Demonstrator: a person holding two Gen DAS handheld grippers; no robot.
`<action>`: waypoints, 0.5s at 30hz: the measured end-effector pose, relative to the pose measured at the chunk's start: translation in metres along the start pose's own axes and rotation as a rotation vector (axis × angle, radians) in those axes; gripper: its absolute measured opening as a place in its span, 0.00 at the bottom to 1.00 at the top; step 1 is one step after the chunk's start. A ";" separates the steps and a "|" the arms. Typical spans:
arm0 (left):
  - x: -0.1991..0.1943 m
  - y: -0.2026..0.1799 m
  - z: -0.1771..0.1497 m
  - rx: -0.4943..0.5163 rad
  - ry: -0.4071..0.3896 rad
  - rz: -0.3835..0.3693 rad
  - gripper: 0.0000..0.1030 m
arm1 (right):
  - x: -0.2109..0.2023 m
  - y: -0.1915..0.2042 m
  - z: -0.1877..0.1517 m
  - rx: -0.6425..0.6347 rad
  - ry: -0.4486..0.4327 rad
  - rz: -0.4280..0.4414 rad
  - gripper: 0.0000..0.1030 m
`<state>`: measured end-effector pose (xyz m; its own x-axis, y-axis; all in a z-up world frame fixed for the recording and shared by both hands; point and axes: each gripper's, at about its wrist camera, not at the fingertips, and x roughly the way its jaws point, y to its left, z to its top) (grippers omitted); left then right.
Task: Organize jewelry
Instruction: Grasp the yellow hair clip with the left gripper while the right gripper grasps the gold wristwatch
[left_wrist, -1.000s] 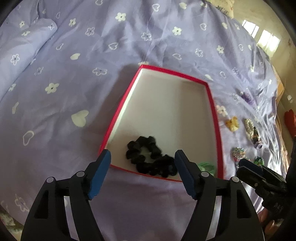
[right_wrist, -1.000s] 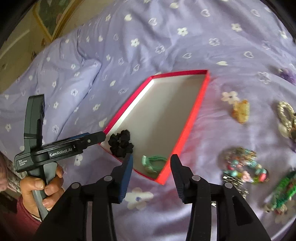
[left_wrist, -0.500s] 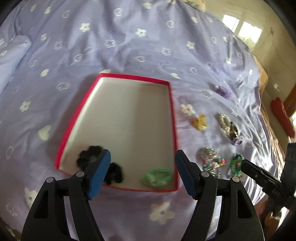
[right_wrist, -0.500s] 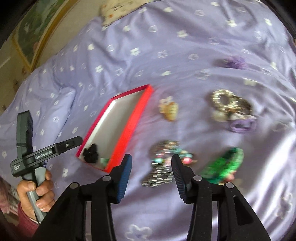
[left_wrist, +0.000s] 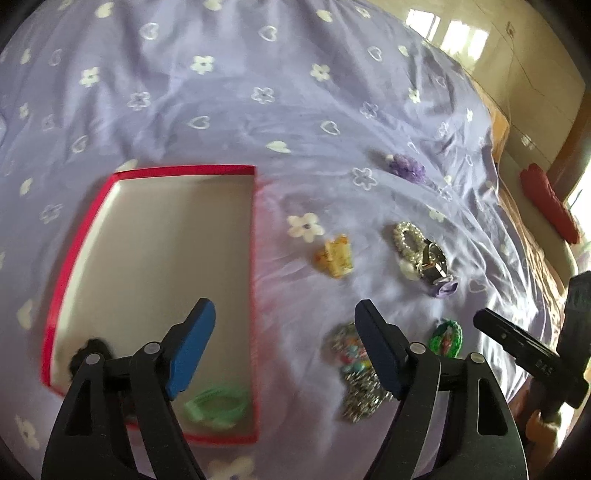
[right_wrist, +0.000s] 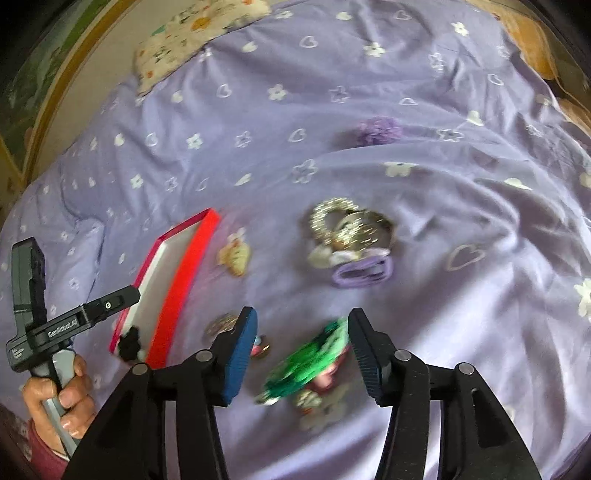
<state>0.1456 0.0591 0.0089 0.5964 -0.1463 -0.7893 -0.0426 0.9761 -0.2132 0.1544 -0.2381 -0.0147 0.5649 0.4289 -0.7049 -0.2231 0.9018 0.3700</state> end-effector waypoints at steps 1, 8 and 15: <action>0.006 -0.005 0.003 0.008 0.007 -0.002 0.76 | 0.003 -0.003 0.002 0.009 0.000 -0.013 0.54; 0.046 -0.031 0.019 0.055 0.053 -0.013 0.79 | 0.025 -0.020 0.018 0.044 0.011 -0.058 0.62; 0.076 -0.037 0.031 0.060 0.083 0.000 0.79 | 0.025 -0.036 0.046 0.059 -0.049 -0.089 0.59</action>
<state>0.2180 0.0164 -0.0254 0.5280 -0.1569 -0.8347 0.0070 0.9836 -0.1804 0.2137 -0.2625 -0.0181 0.6190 0.3428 -0.7067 -0.1237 0.9311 0.3432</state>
